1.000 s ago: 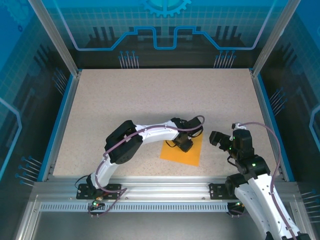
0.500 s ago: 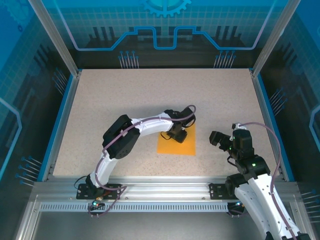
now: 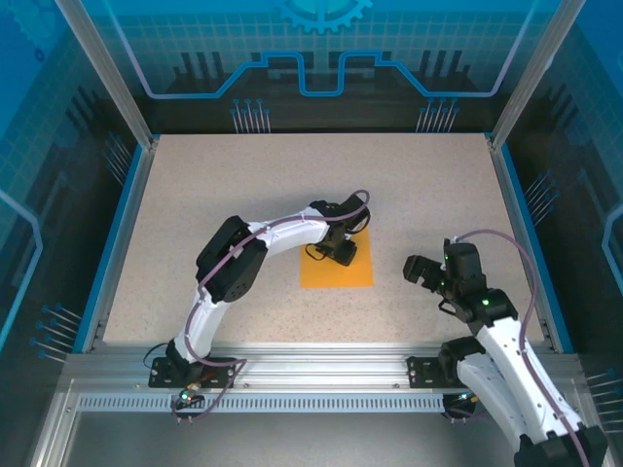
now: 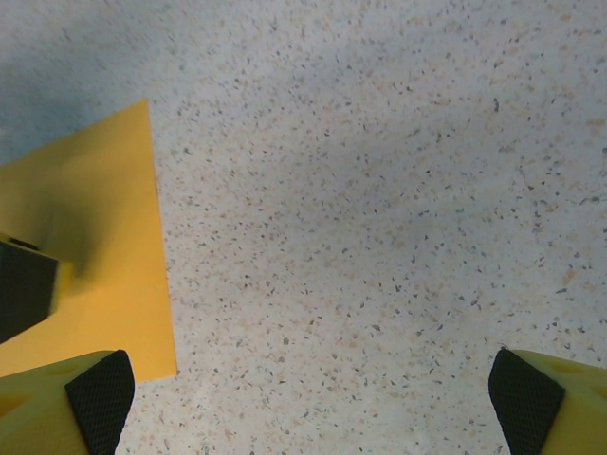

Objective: Fold a paper plane with a square sheet of paper (fold left side to right side)
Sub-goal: Move the square sheet of paper to the center of the table, then pick up the square sheet of paper from the center of the table.

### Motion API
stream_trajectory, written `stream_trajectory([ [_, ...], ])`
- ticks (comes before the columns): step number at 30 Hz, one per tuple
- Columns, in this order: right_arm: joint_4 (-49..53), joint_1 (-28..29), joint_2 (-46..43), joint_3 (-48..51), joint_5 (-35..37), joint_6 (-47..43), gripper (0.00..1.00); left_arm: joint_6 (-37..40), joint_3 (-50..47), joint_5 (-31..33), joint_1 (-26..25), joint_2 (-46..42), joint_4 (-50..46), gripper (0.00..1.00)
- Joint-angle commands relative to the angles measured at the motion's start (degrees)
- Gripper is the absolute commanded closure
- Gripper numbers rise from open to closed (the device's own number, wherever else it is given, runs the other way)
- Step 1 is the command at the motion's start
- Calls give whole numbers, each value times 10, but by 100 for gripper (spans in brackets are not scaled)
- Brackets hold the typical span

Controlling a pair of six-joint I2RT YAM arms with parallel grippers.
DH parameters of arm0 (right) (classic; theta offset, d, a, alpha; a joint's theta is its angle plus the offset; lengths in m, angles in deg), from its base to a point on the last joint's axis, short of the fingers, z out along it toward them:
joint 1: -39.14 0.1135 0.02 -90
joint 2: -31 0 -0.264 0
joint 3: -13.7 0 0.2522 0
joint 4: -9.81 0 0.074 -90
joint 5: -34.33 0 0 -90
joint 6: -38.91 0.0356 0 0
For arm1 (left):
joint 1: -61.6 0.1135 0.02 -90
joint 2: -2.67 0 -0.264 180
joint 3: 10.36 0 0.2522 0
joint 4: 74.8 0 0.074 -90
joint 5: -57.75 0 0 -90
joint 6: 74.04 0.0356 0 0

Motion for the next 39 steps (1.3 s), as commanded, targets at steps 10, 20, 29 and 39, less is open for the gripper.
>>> stream_trajectory([
  [10,-67,37,195,-98,-71,-17,0,-111,-203,-177,84,-222,110,46],
  [20,-101,109,389,-194,-42,-45,0,-171,-320,-240,121,-243,183,48],
  [29,-80,157,587,-343,-13,-50,0,-193,-369,-234,120,-238,205,49],
  [39,-56,176,719,-429,-7,-35,0,-205,-400,-226,120,-228,215,50],
])
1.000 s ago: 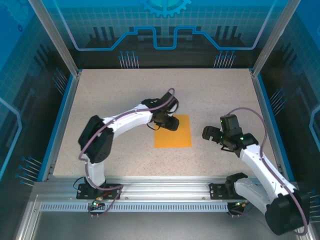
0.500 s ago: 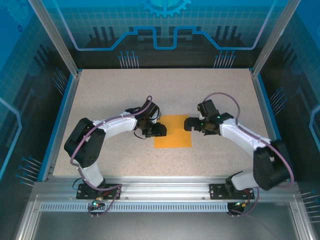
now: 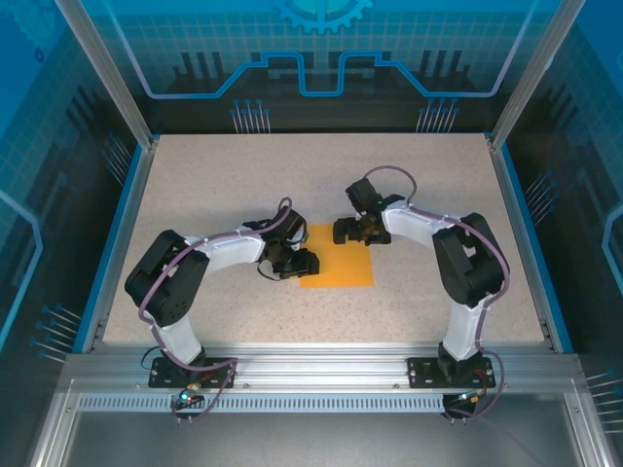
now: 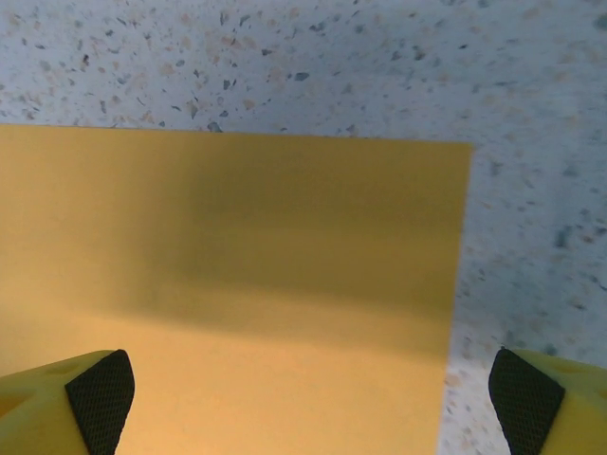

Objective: Fold a paper plane with a square sheet of paper (fold left side to right side)
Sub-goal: Pick up the square sheet of paper from the center of the table.

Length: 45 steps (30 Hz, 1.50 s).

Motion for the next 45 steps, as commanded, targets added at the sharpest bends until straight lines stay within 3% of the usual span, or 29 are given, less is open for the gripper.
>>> stream_trajectory([
  [1,27,13,25,-22,6,11,0,-8,-11,-4,3,11,3,50],
  [14,33,50,26,-1,-46,25,0,-14,-9,-7,3,38,14,52],
  [25,50,69,-8,15,-34,13,4,-17,-2,-9,3,49,20,52],
  [30,58,68,-8,11,-37,4,15,-17,-1,-11,2,49,21,52],
  [37,55,67,-13,10,-52,-7,44,-15,-4,-12,2,29,28,50],
  [45,22,58,-45,31,-91,-20,67,-1,-22,2,10,-44,33,38],
])
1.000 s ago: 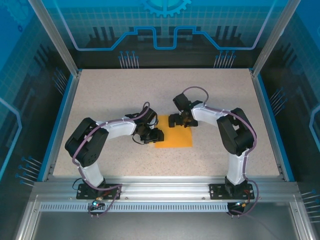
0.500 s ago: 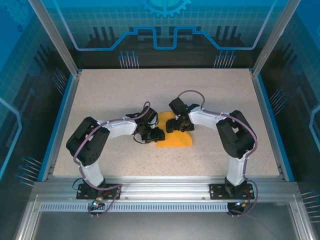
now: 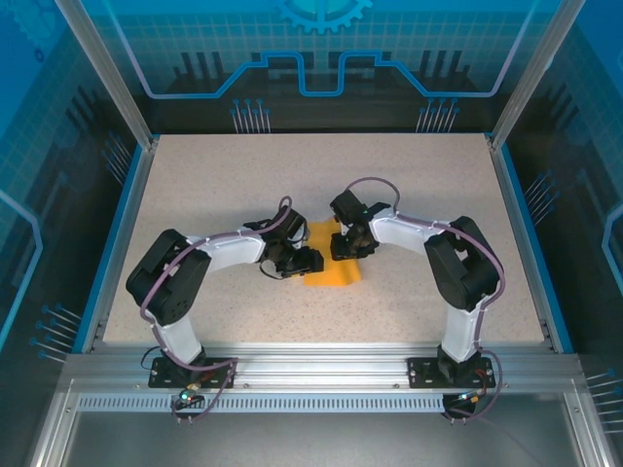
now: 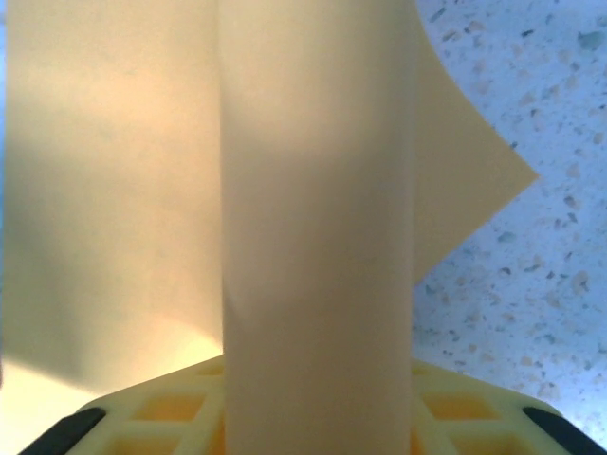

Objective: Fold a paper plane with a square sheet of paper (fold left side to right side)
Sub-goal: Pick up the square sheet of paper from the center of the table.

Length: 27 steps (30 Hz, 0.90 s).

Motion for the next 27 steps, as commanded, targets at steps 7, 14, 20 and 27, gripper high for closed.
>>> stream_trajectory([
  [7,-106,-25,-114,87,-124,-35,76,7,-75,-6,63,-170,35,26],
  [14,-170,-71,-238,153,-257,-72,77,14,-122,-101,120,-311,110,13],
  [20,-140,-96,-337,145,-390,-118,78,8,-130,-186,137,-374,188,3],
  [27,-105,-93,-390,97,-487,-129,77,-1,-114,-261,137,-379,257,1],
])
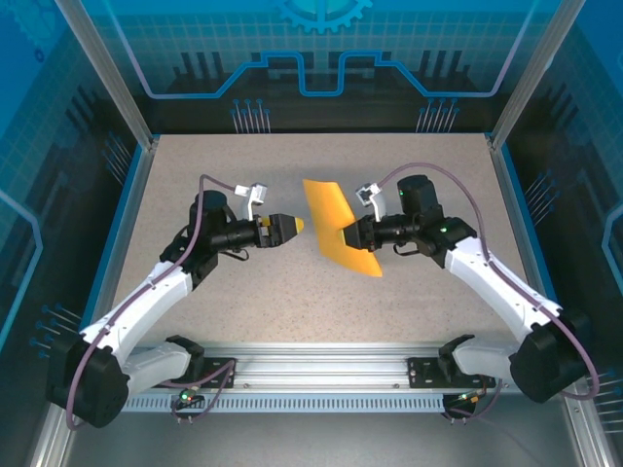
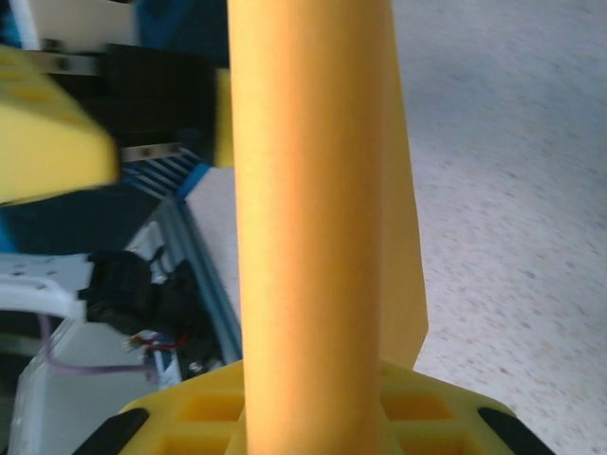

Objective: Fold a paper plane with a square sheet of paper (fold left side to right side)
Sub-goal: Pick up the square sheet of paper from the center of the table, then place a square sheet of paper at the center of the table.

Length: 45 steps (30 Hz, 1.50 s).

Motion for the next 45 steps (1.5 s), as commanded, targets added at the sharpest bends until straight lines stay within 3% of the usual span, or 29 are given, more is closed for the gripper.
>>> stream_trajectory([
  [1,17,2,-22,-31,-85,-11,77,0,13,-60,6,-1,43,1],
  [14,-2,35,-68,-48,-121,17,77,-30,30,-145,-1,19,150,2],
  [17,0,35,-79,-45,-110,18,77,-22,40,-159,-12,15,149,6],
  [22,8,31,-96,-39,-87,11,76,-6,55,-159,-26,11,133,27],
  [27,9,15,-110,-28,-76,19,75,-3,63,-155,-33,11,125,65],
  [31,21,4,-117,-25,-59,18,74,15,70,-142,-36,8,92,88],
  [36,81,-9,-121,-31,13,-2,63,45,77,-104,-36,13,18,94],
  [45,155,-45,-147,-4,235,8,27,74,72,-28,-37,75,-96,100],
])
